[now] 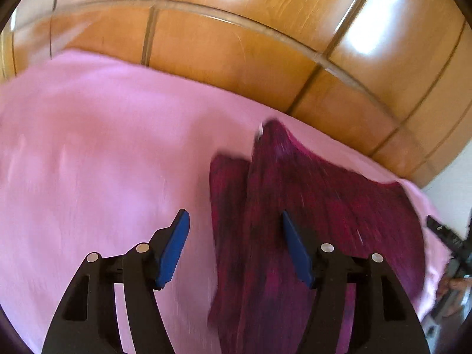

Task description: Fold small clothes

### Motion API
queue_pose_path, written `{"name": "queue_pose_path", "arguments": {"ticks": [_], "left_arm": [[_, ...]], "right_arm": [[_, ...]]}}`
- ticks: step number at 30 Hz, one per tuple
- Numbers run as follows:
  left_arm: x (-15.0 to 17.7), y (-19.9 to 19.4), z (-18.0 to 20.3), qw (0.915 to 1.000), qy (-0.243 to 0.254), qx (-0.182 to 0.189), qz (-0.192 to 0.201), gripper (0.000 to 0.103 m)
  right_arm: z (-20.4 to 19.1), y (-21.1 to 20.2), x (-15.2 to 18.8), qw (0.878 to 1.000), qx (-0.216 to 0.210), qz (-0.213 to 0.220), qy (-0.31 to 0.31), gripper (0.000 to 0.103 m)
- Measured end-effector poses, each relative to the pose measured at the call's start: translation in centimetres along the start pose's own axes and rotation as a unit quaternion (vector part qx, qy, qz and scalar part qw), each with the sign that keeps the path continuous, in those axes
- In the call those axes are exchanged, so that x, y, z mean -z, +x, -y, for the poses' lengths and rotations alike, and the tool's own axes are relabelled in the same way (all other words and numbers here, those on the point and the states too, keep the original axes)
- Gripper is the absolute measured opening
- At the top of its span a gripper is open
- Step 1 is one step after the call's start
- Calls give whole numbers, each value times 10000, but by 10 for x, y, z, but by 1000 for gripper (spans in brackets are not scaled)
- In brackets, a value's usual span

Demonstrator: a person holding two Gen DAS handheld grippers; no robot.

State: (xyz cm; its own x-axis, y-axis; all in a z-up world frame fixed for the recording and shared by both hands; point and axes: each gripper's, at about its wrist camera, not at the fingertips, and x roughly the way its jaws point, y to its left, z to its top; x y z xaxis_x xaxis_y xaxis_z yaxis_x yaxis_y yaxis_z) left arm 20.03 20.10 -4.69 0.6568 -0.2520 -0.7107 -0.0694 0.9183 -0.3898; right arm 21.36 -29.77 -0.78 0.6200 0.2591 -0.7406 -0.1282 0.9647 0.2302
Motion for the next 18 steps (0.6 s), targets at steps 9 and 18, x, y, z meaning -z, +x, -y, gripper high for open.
{"name": "queue_pose_path", "arguments": {"ticks": [9,18], "left_arm": [[100,-46,-20,9952,-24,866,-462,62],[105,-40,-12,9945,-73,956,-416,13]], "right_arm": [[33,-31,88,9966,-278,-531,560,70],[36,-24,103,9941,-308,-712,764,21]]}}
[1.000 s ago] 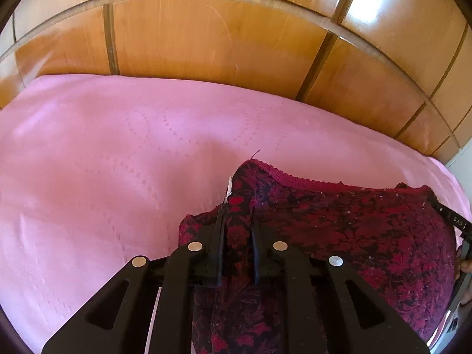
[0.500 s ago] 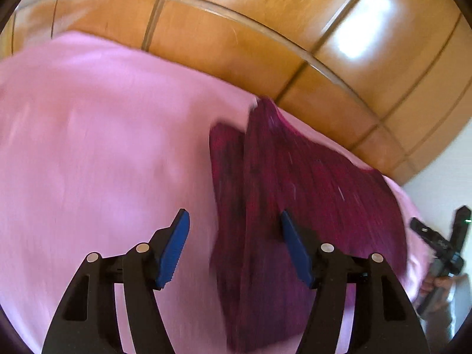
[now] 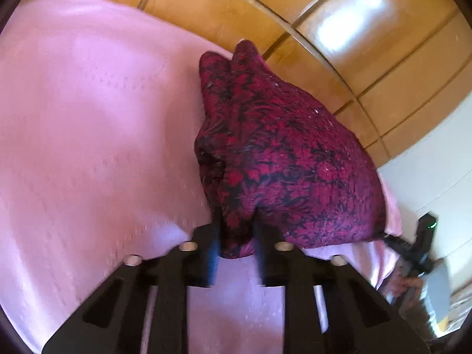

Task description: Fold small clothes

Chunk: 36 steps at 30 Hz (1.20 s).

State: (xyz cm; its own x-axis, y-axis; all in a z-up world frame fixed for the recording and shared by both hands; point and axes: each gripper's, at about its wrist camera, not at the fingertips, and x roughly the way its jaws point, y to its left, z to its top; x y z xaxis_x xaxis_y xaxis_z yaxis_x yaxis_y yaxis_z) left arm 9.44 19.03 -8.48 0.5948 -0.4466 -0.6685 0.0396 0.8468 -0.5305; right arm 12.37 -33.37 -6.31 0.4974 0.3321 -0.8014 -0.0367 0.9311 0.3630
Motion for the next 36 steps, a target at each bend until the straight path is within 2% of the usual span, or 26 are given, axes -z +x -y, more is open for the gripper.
{"name": "queue_pose_path", "arguments": {"ticks": [3,6,11,13,14,15,18,21,24,26,28,29,30,31,32,33,34,35,36], "left_arm": [[1,-17,3,10000,28,71,14,8],[8,-40,7,9998,6,178,39,8],[30,-38,7,9996,-88,-30,-279,8],[34,-35,12,9993,-58,-248,-286,11],[32,-38,18,9991,20,-374,-209,13],[30,-43,23,9986,110,-508,-91,13],[24,-64,45,9966,510,-528,386,13],[22,-72,80,9907,1174,-214,653,13],[30,-55,106,9852,1657,76,439,13],[38,-28,123,9793,2017,33,156,13],[43,-4,127,9770,2122,-166,-134,13],[44,12,122,9765,2094,-393,-318,13],[43,21,115,9768,2019,-592,-391,13],[41,31,99,9815,1758,-560,-514,10],[37,35,90,9861,1506,-461,-530,1],[34,35,81,9901,1246,-366,-541,1],[30,34,75,9930,1004,-201,-590,1],[29,31,76,9940,913,-174,-570,1],[30,27,80,9938,966,-214,-516,1]], "right_arm": [[5,-32,1,9996,-224,155,49,17],[0,-48,6,9994,-322,71,-46,17],[11,-38,29,9990,-225,-385,86,17],[7,-35,26,9992,-151,-370,10,20],[4,-36,21,9994,-109,-326,-32,22],[-1,-41,17,9998,33,-184,-111,30],[-23,-66,16,9980,108,224,-581,32],[-62,-67,14,9925,-159,268,-1184,43],[-106,-42,22,9842,-606,-4,-1664,44],[-129,-21,29,9790,-667,-213,-1915,42],[-135,-3,32,9784,-668,-375,-1920,40],[-133,5,32,9796,-614,-470,-1856,40],[-126,17,31,9815,-441,-579,-1770,33],[-115,24,30,9838,-356,-620,-1647,16],[-100,31,27,9873,-389,-665,-1388,4],[-75,39,21,9905,-789,-800,-787,0],[-64,41,18,9897,-1059,-861,-440,0],[-57,40,16,9883,-1224,-887,-192,0],[-59,36,16,9883,-1225,-858,-292,0]]}}
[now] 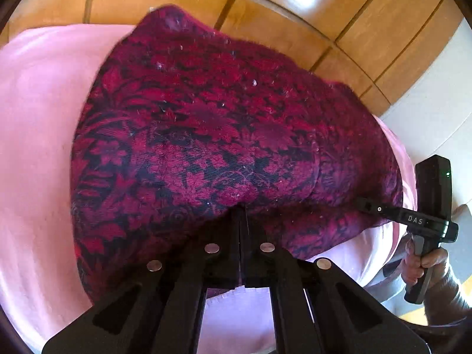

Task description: Fold small clothes

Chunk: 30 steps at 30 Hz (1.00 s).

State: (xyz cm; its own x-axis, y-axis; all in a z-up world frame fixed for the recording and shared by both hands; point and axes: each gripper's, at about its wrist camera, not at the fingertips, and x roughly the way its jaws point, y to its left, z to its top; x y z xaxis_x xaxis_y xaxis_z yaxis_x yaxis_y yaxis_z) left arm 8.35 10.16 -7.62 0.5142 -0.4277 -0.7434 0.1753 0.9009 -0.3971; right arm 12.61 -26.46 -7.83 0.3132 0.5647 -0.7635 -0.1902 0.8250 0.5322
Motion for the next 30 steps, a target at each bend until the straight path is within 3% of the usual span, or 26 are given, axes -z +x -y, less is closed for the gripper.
{"name": "queue_pose_path", "arguments": {"ticks": [3,4,5,7,10,11,13,15,21,26,30], "left_arm": [[2,-12,16,9993,333,-126,148,3],[1,-17,20,9988,424,-152,200,13],[-2,-23,22,9982,482,-169,319,27],[-7,-33,22,9973,439,-148,569,33],[-21,-52,15,9950,260,-125,956,38],[-26,-55,10,9937,206,-240,1072,44],[-36,-52,5,9924,112,-396,1160,44],[-48,-49,0,9919,46,-431,1195,44],[-81,-24,-21,9898,49,-921,1082,44],[-100,9,-44,9885,80,-1343,688,44],[-109,18,-45,9859,-31,-1525,684,44]], "right_arm": [[-13,-5,1,9994,142,-63,-301,3],[-16,-11,-2,9995,134,-32,-290,8],[-18,-16,-5,9994,133,61,-322,14],[-30,-38,-16,9975,102,532,-457,49],[-43,-54,-38,9919,309,1096,-570,59],[-43,-56,-46,9899,422,1220,-586,60],[-41,-49,-67,9858,842,1360,-517,62],[-35,-40,-85,9849,960,1385,-392,63],[-4,-9,-101,9807,1673,1005,-112,58],[13,6,-101,9792,1767,975,-185,58],[15,10,-100,9791,1755,1016,-124,58]]}}
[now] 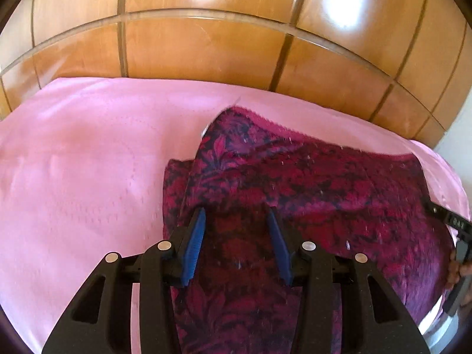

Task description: Fold small clothes

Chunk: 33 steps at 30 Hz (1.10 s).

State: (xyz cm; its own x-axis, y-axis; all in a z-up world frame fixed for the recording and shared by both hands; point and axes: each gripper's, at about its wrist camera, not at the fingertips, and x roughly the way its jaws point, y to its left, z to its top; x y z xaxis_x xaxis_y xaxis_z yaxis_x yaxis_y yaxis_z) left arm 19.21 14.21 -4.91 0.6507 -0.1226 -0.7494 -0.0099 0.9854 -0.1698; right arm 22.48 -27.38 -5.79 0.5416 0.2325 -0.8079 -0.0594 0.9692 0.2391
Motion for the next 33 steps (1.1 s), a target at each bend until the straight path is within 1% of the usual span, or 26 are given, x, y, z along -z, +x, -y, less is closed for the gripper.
{"name": "queue_pose_path", "arguments": {"ticks": [4,7,10,14,24,33], "left_arm": [[-1,-20,17,9990,204,-331,225,44],[5,-42,31,9961,464,-538,532,52],[7,-56,32,9953,452,-534,677,55],[5,-68,30,9948,406,-492,794,55],[1,-73,32,9934,515,-445,919,55],[-5,-48,26,9954,547,-413,670,55]], "right_arm": [[4,-2,3,9999,-3,89,-47,59],[5,-2,4,9999,-39,128,-20,59],[6,-4,6,9999,-37,150,-25,59],[6,-5,6,9999,-32,162,-32,60],[6,-4,6,9998,-33,167,-44,60],[6,-4,7,9998,-33,176,-35,60]]}}
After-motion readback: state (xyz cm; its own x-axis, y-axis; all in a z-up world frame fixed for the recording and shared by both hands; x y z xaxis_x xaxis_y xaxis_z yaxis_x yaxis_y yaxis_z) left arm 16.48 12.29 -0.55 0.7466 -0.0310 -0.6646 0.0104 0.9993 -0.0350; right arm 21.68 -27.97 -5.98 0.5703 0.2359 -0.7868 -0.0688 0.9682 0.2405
